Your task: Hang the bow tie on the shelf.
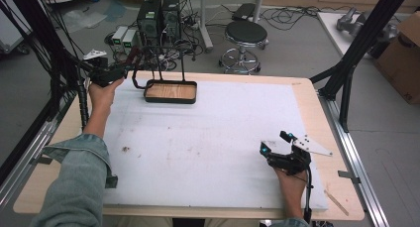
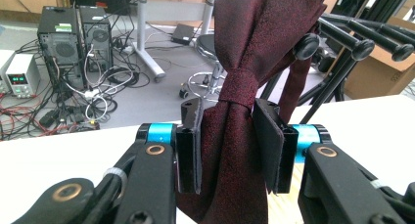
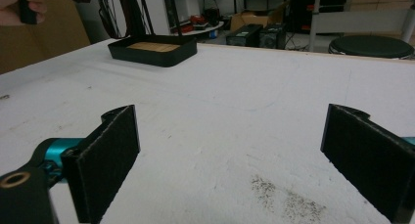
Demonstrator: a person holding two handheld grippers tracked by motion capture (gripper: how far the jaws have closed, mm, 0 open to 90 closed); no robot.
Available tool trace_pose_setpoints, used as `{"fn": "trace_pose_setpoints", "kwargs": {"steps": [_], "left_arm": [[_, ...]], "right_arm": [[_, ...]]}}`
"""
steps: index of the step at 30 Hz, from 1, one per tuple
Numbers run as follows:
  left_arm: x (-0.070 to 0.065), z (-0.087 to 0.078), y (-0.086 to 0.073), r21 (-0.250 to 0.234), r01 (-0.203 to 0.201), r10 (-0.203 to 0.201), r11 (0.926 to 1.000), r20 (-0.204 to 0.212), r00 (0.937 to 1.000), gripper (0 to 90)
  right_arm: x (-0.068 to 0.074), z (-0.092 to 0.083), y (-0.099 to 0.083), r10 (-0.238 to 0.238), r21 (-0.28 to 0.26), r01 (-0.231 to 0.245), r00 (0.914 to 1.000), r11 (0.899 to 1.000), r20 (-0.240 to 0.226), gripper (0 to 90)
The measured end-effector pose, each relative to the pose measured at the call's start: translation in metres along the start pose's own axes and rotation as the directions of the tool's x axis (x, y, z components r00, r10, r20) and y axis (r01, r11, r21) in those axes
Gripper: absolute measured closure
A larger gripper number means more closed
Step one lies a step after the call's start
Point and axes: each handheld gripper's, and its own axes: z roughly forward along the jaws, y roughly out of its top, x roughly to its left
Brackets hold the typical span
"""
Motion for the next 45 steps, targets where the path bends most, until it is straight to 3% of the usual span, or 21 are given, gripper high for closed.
{"fn": "trace_pose_setpoints", "kwargs": {"steps": [13,23,29,35,38,45], "left_arm": [[0.001,-0.001,-0.005,0.025,-0.018,0.018,0.9995,0.008,0.9998,59.3],[-0.002,-0.016,0.0,0.009,-0.052,0.051,0.9986,0.033,0.9981,52.4],[-0.013,-0.041,0.004,-0.036,-0.086,0.088,0.9956,0.064,0.9941,47.3],[-0.023,-0.062,0.003,-0.088,-0.095,0.104,0.9916,0.099,0.9896,44.7],[-0.033,-0.083,0.001,-0.125,-0.094,0.11,0.9878,0.127,0.9859,42.4],[-0.047,-0.11,-0.001,-0.162,-0.099,0.122,0.9818,0.141,0.9824,36.5]], "right_arm": [[0.0,0.0,0.0,-0.003,-0.001,0.003,1.0,1.0,0.001,6.4],[0.0,0.0,0.0,-0.003,-0.002,0.003,1.0,1.0,0.002,6.3],[0.0,0.0,0.0,-0.002,-0.001,0.002,1.0,1.0,0.005,6.3],[0.001,-0.001,0.0,0.003,0.002,-0.003,1.0,1.0,0.007,6.3],[0.0,-0.001,0.0,-0.002,-0.002,0.002,0.9999,1.0,0.012,6.3],[0.0,-0.001,0.0,0.005,-0.005,-0.005,0.9999,1.0,0.009,6.3]]}}
